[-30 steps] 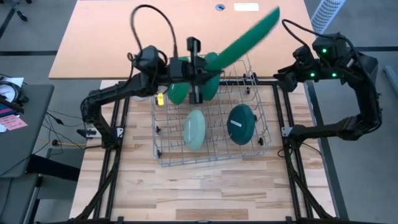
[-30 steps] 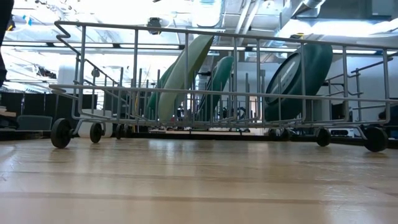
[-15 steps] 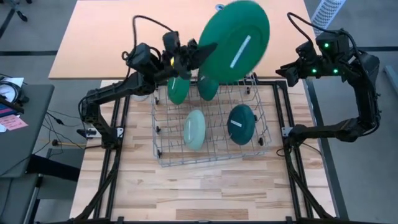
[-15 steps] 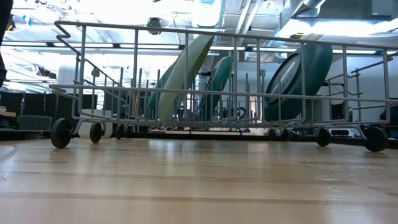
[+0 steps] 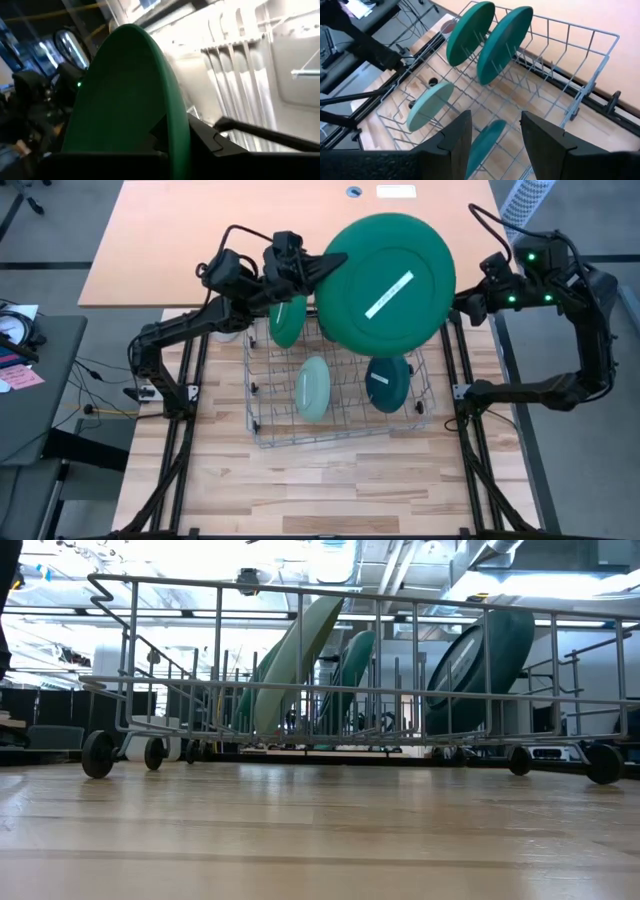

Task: Sort dishes
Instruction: Put the green plate in the dish rack

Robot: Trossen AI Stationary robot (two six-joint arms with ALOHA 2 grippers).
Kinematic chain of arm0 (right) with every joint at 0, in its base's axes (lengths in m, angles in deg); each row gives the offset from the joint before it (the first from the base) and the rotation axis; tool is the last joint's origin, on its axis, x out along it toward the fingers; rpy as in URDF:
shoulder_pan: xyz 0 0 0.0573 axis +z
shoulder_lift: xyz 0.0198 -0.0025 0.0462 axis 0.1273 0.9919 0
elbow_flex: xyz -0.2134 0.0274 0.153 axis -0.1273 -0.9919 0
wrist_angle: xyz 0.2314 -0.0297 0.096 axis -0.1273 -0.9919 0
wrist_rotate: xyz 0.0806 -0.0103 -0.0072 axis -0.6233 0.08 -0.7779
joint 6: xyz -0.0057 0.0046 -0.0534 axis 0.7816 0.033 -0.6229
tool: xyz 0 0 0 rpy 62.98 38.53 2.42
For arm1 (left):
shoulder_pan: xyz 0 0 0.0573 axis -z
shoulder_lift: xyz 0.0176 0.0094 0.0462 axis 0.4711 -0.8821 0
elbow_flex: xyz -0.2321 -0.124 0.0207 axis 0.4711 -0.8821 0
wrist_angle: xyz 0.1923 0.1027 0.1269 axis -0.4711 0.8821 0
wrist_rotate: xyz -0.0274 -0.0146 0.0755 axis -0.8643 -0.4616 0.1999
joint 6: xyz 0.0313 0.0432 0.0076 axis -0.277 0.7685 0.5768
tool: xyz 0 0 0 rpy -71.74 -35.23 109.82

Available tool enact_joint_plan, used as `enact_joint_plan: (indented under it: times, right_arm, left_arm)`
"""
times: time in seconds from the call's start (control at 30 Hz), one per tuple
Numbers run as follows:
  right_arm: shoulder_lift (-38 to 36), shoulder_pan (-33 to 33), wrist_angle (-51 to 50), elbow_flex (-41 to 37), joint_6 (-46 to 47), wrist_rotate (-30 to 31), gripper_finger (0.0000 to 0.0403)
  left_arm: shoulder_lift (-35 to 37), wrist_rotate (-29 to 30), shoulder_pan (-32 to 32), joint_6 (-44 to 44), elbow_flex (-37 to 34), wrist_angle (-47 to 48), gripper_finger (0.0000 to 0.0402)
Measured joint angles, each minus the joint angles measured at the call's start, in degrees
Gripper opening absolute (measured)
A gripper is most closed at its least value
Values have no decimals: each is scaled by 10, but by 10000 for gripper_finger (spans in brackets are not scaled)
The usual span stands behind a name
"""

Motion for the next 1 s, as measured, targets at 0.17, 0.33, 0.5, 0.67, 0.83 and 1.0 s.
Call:
enact_joint_plan:
  times: [0.17,0.33,0.5,0.67,0.83,1.0]
  right_arm:
    - [-13,0,-2,0,19,-5,175]
    - [-27,0,12,0,60,-49,175]
    - [-39,0,16,0,76,-62,175]
    - [-43,0,16,0,80,-62,175]
    - [-42,0,16,0,98,-62,175]
    - [-41,0,16,0,102,-76,175]
  left_arm:
    - [0,-45,-25,28,0,33,24]
    - [-1,-59,-32,70,0,53,24]
    - [0,-70,-32,138,0,49,24]
    - [1,-79,-26,297,0,48,24]
    - [1,-73,-5,601,10,59,24]
    - [2,-5,27,861,45,172,24]
